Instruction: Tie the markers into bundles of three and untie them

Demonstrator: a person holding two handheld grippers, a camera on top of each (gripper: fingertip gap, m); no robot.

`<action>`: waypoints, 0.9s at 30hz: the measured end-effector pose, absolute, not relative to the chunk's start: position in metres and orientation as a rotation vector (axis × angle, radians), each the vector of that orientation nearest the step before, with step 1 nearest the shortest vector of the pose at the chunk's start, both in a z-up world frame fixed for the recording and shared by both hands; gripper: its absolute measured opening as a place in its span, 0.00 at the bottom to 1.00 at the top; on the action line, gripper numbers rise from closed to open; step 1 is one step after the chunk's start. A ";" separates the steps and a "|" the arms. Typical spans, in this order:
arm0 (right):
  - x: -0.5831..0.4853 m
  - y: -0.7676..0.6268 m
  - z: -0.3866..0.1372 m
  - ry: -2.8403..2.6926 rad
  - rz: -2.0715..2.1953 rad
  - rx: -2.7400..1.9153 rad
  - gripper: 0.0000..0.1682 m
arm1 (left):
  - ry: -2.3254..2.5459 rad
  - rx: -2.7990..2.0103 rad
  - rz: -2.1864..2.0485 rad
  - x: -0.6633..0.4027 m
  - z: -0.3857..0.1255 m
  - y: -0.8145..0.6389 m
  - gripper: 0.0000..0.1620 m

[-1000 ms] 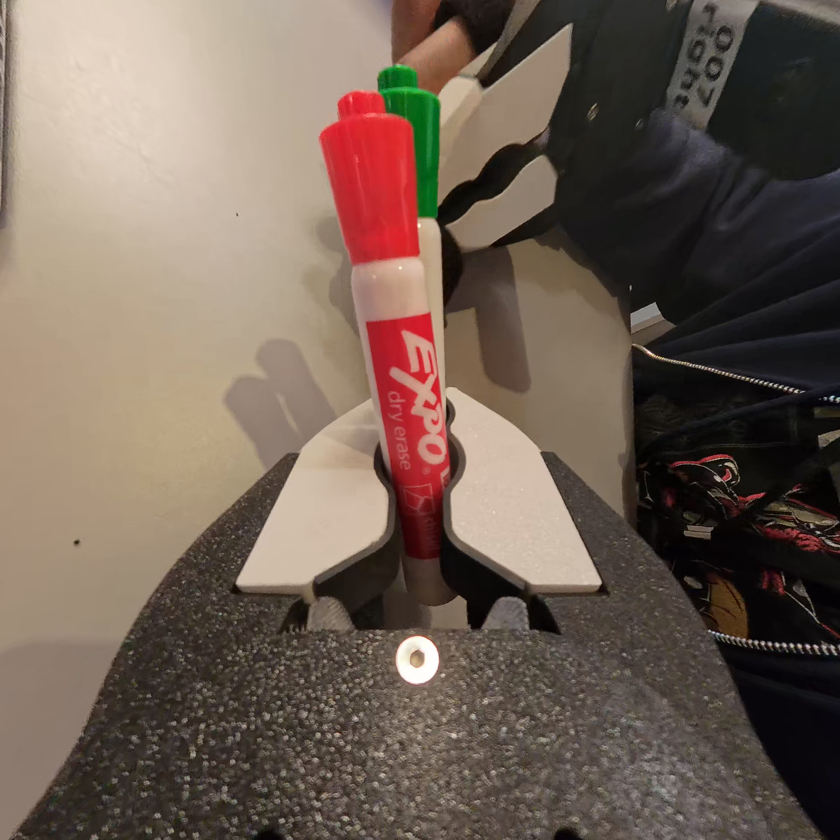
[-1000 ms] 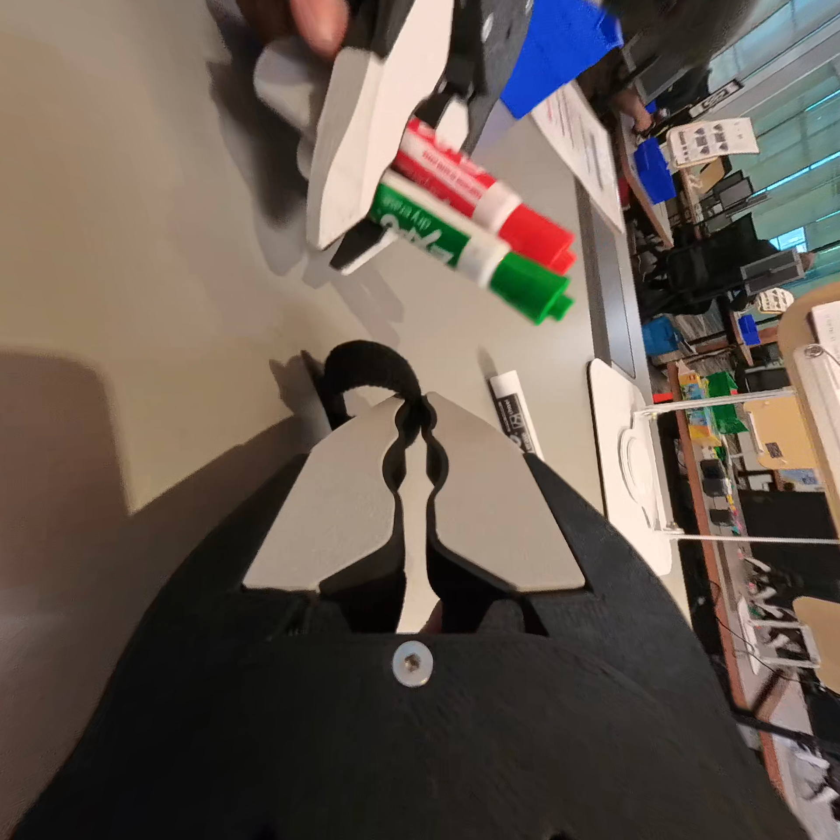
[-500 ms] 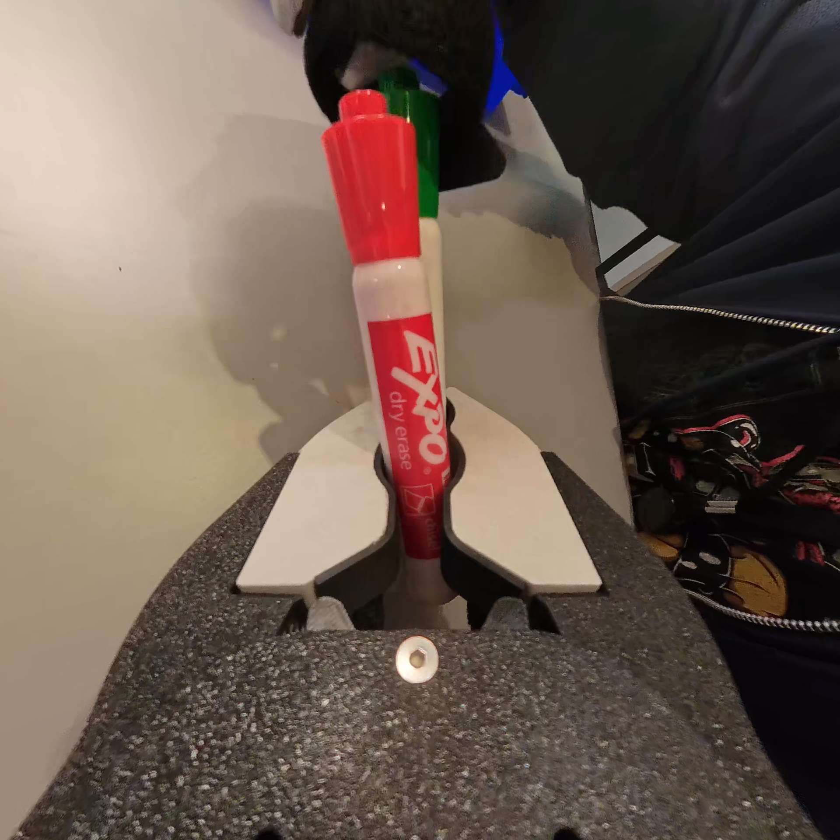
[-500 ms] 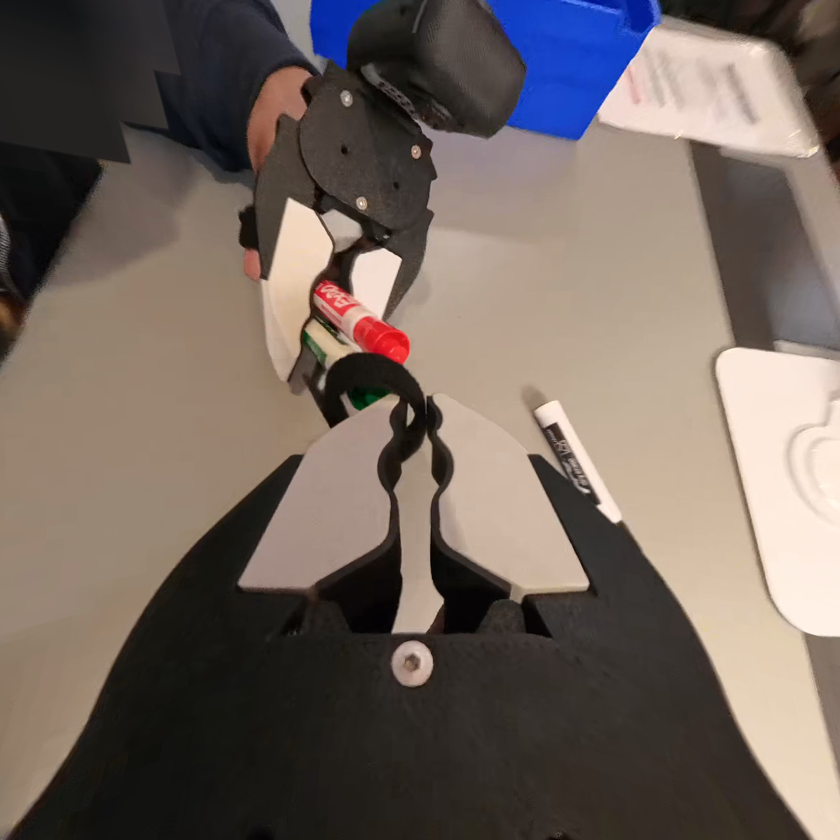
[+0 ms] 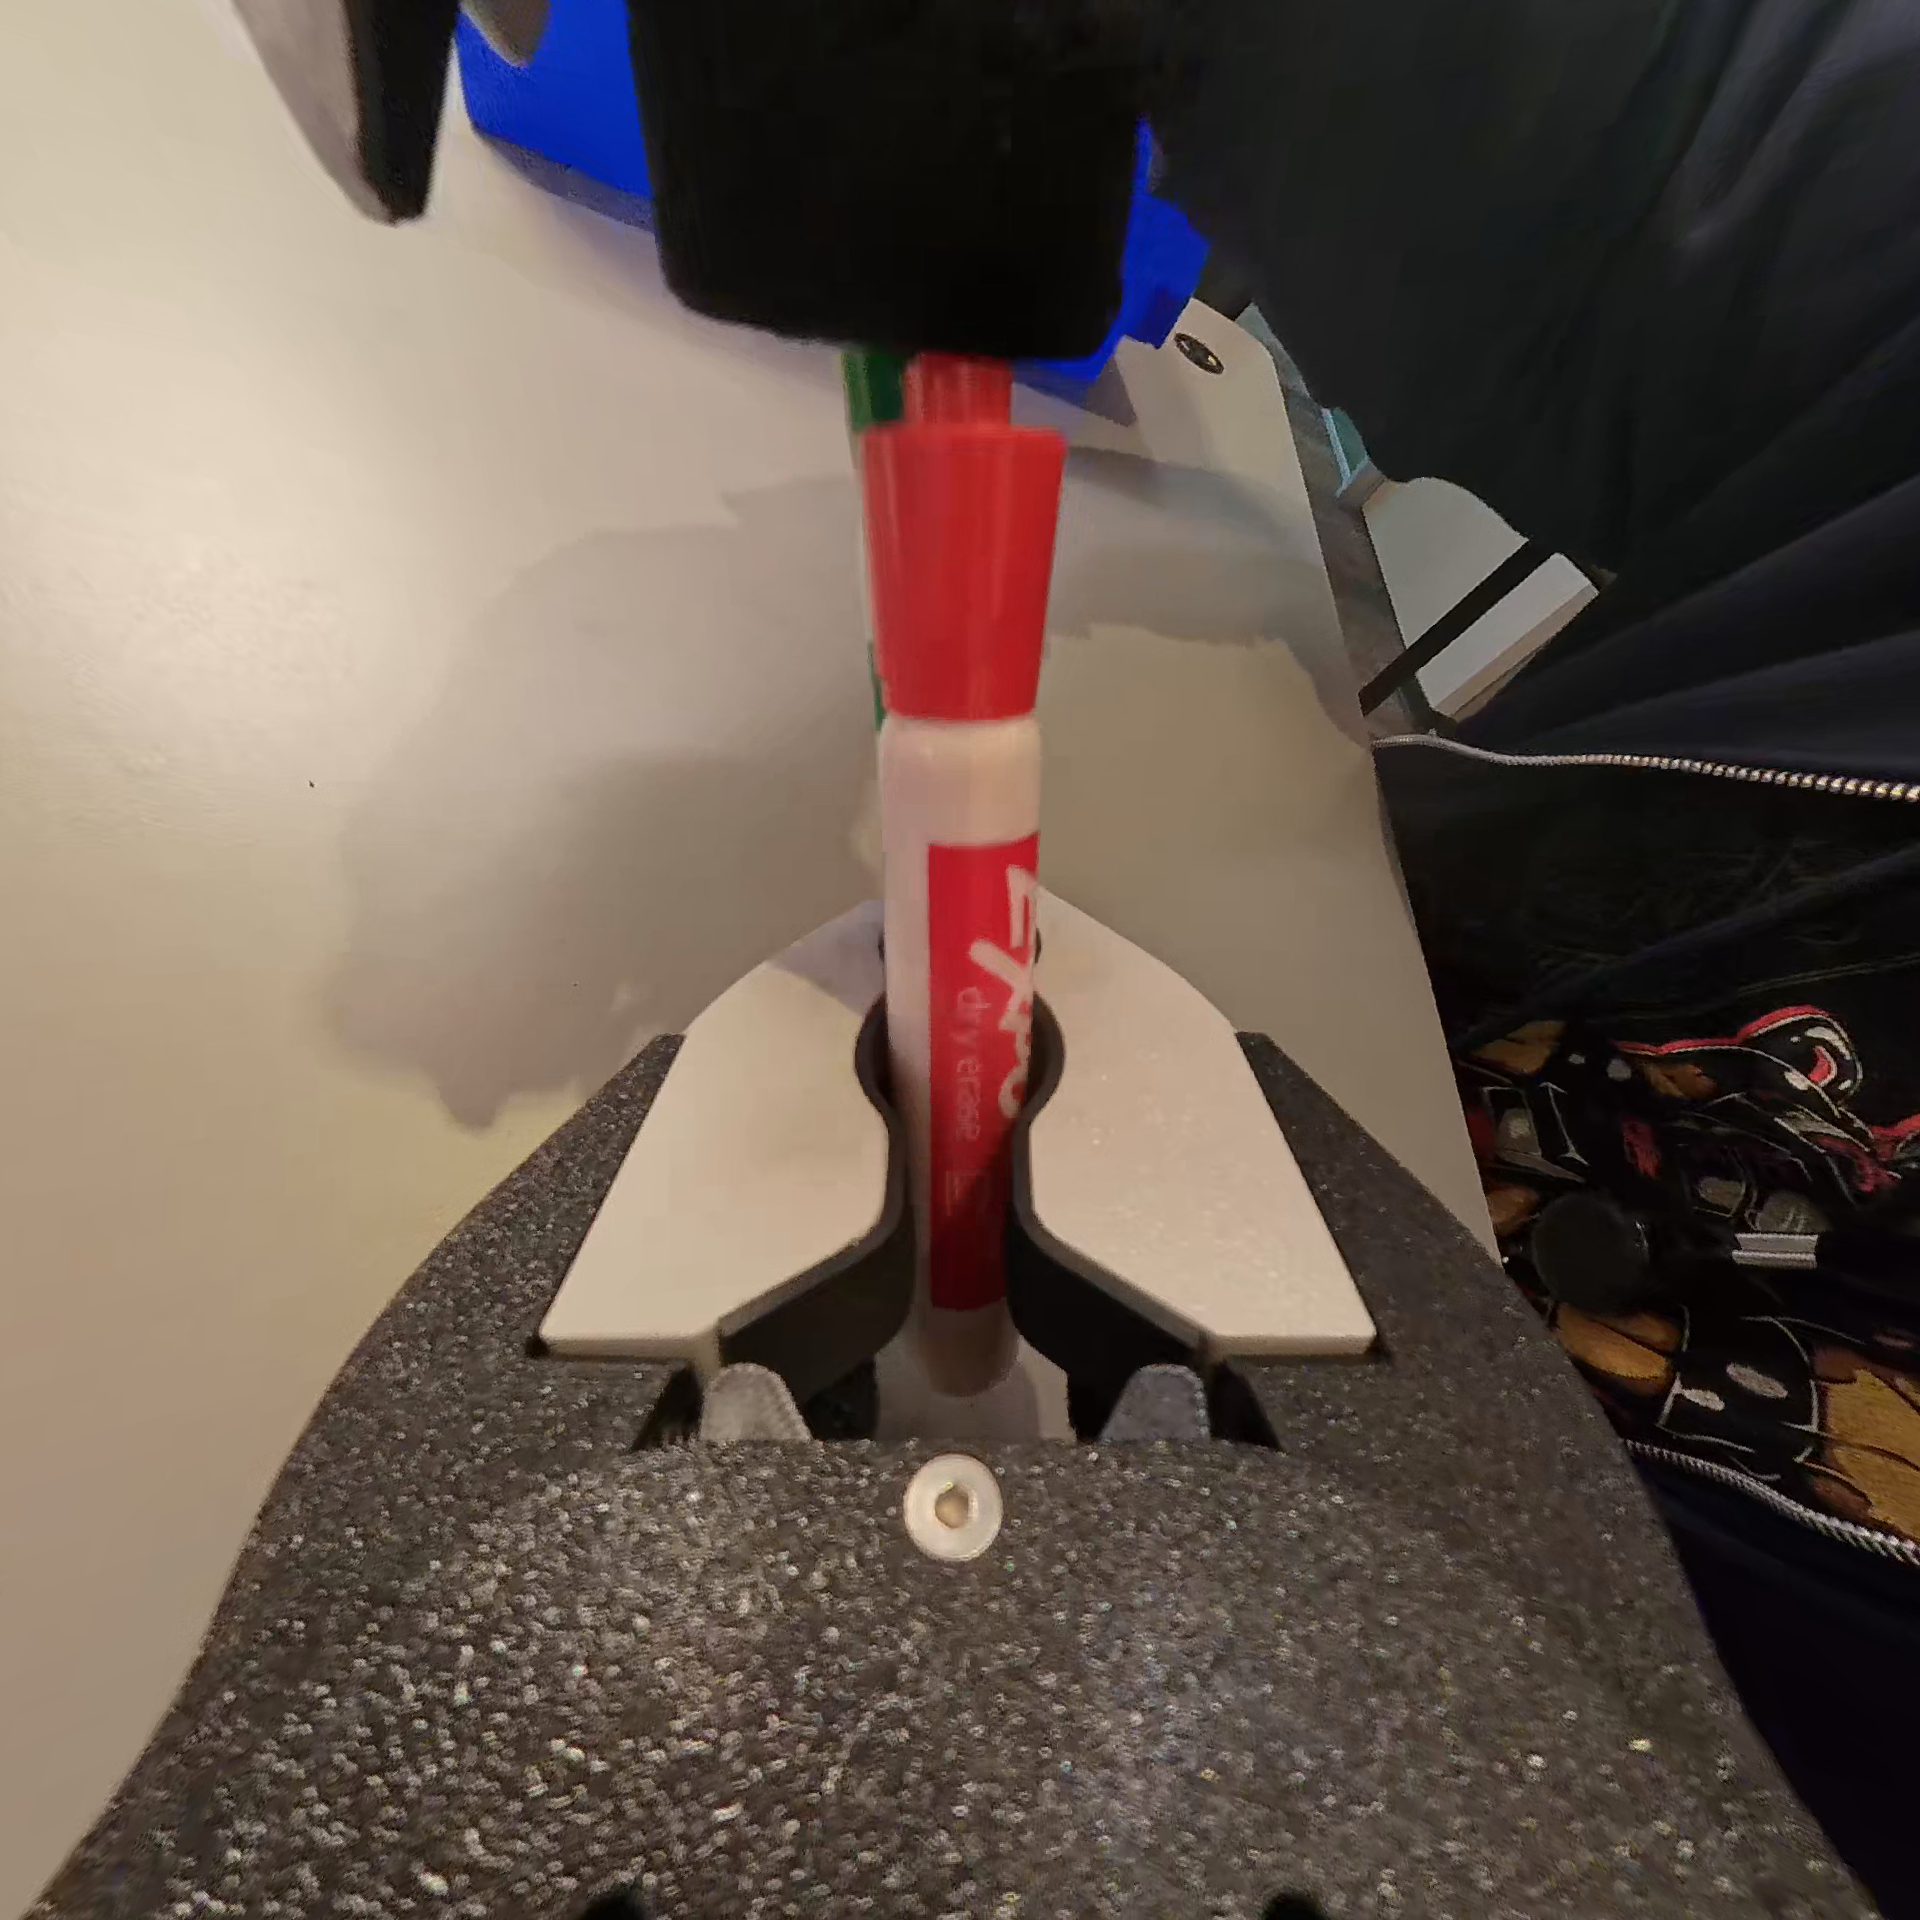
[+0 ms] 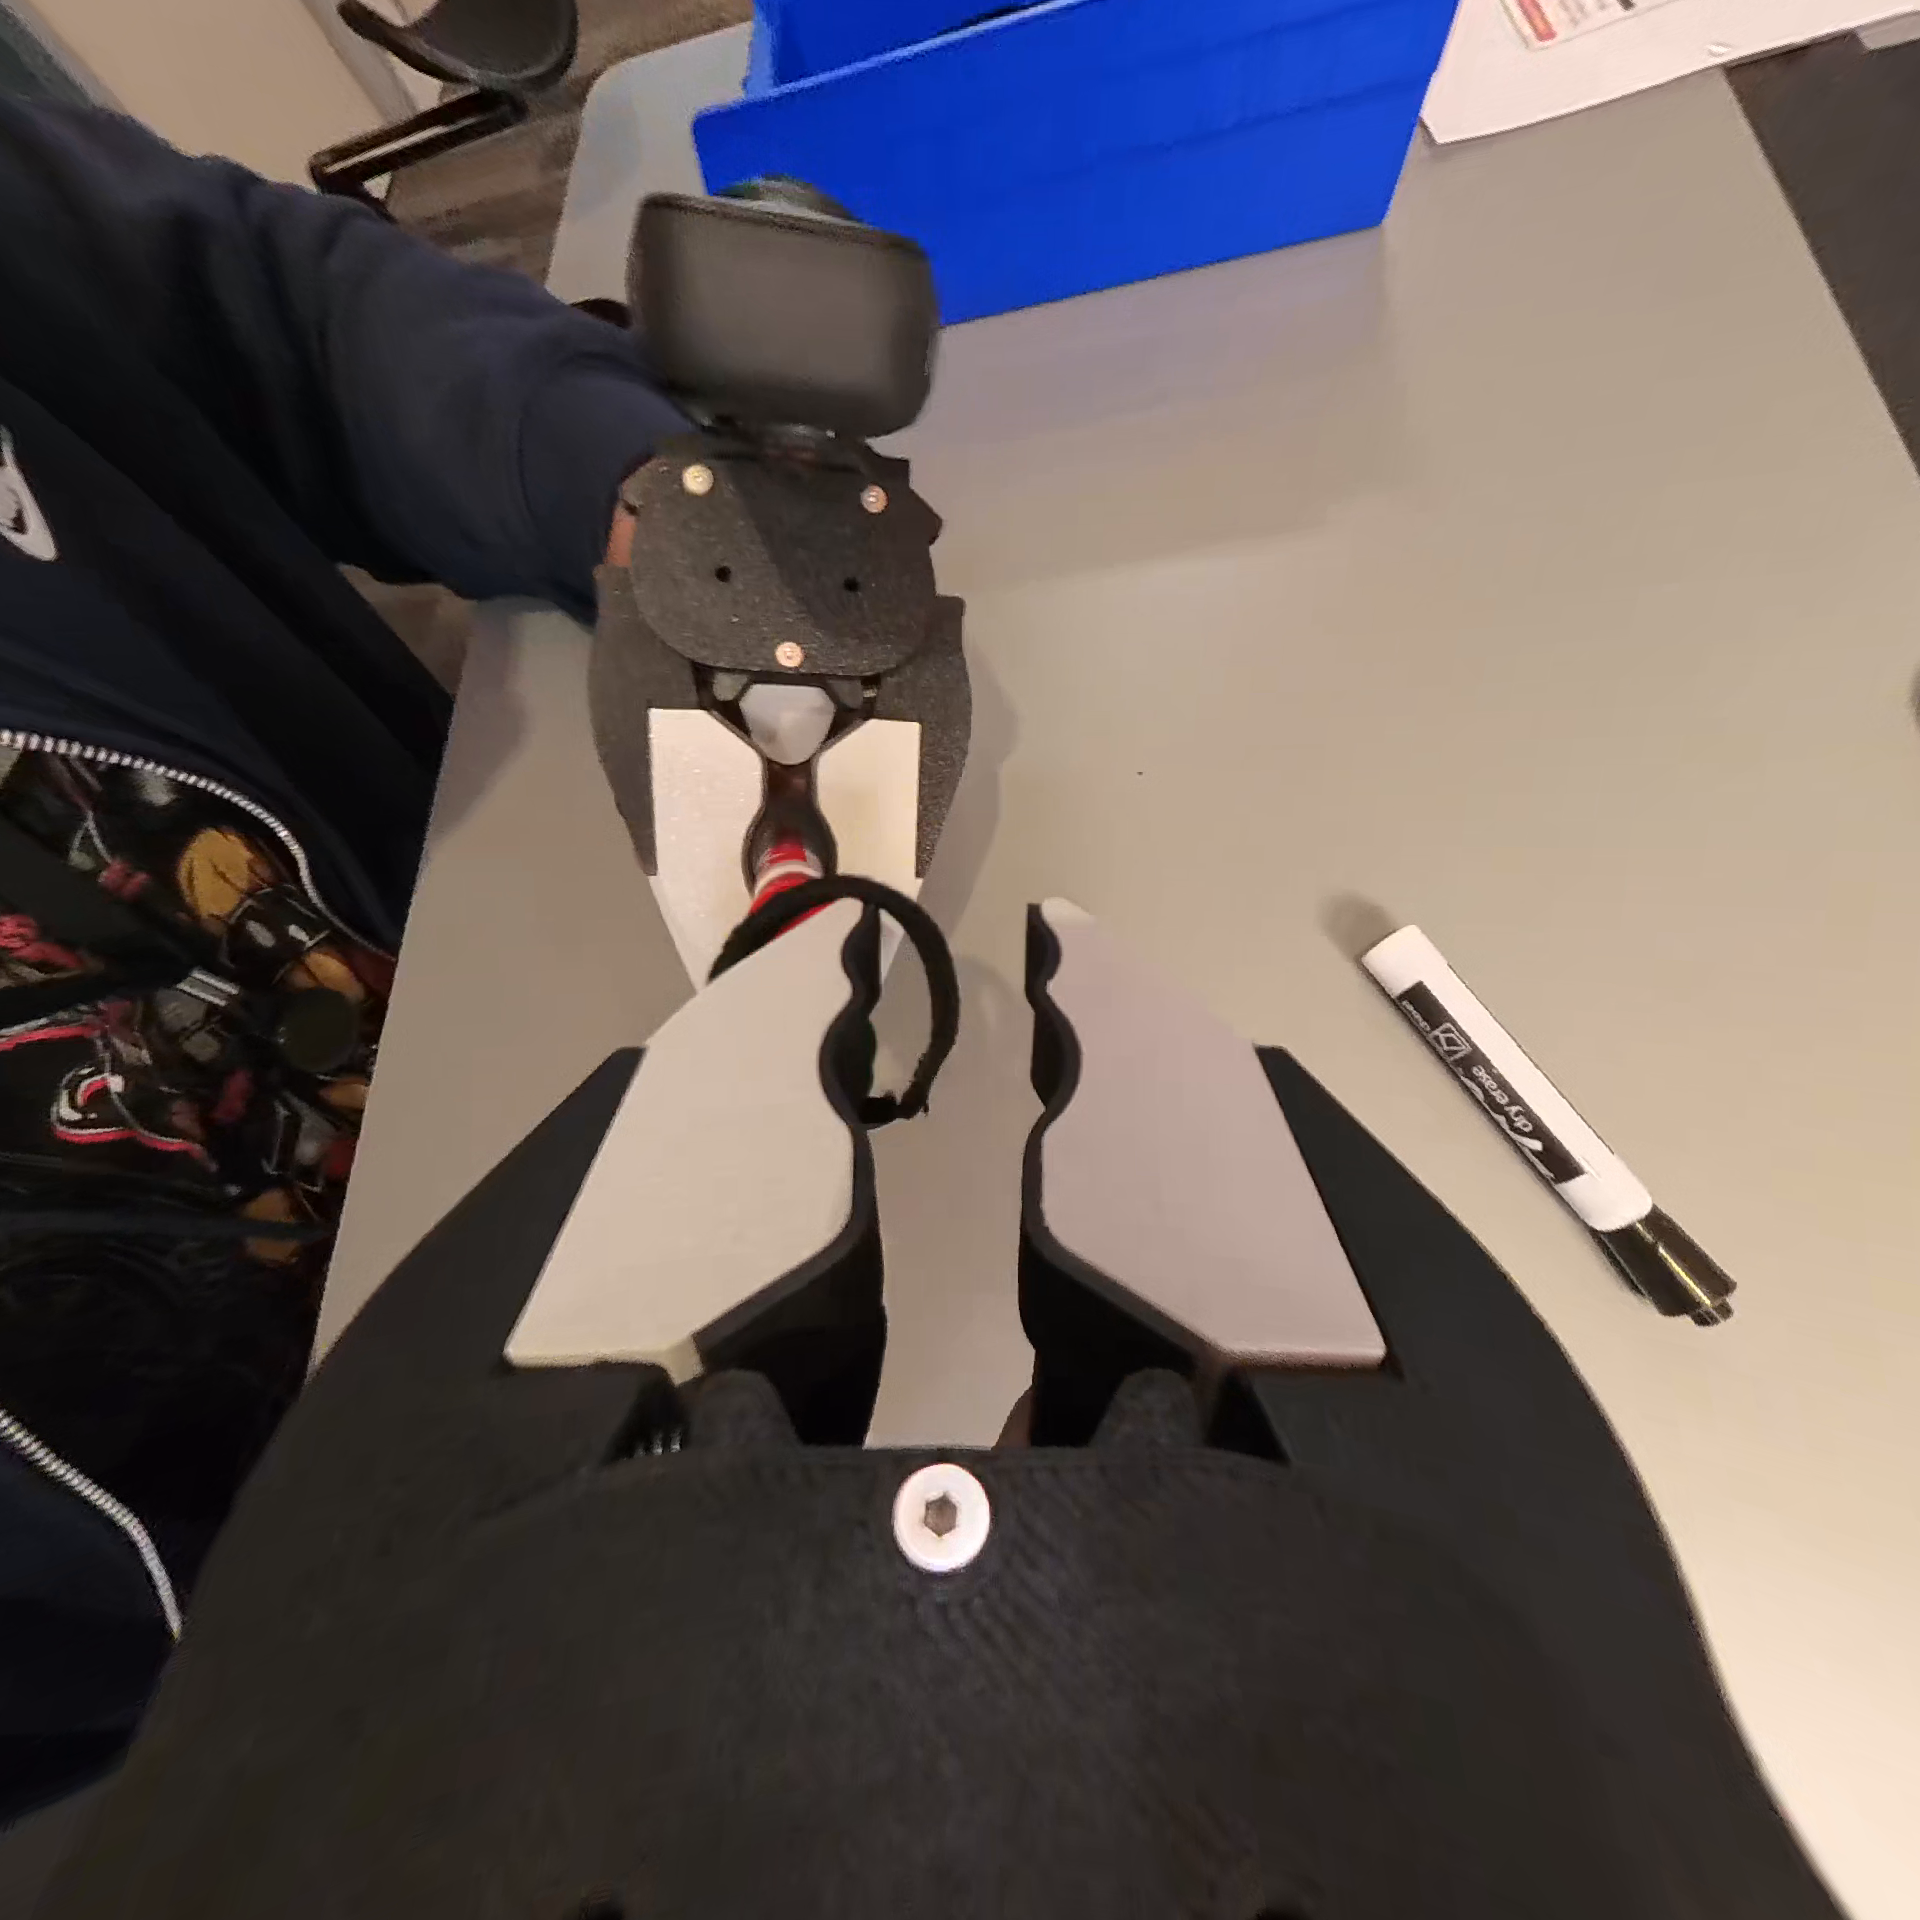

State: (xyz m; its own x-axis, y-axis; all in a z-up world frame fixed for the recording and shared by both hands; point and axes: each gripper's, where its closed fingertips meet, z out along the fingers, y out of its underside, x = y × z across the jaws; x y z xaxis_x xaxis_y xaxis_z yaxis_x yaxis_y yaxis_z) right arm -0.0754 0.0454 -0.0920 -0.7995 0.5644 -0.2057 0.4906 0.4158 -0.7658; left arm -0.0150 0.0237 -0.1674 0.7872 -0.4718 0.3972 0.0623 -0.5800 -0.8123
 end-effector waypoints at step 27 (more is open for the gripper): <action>-0.097 0.062 -0.120 -2.370 1.637 -1.366 0.26 | -0.026 -2.038 -1.120 -0.016 -0.173 0.027 0.10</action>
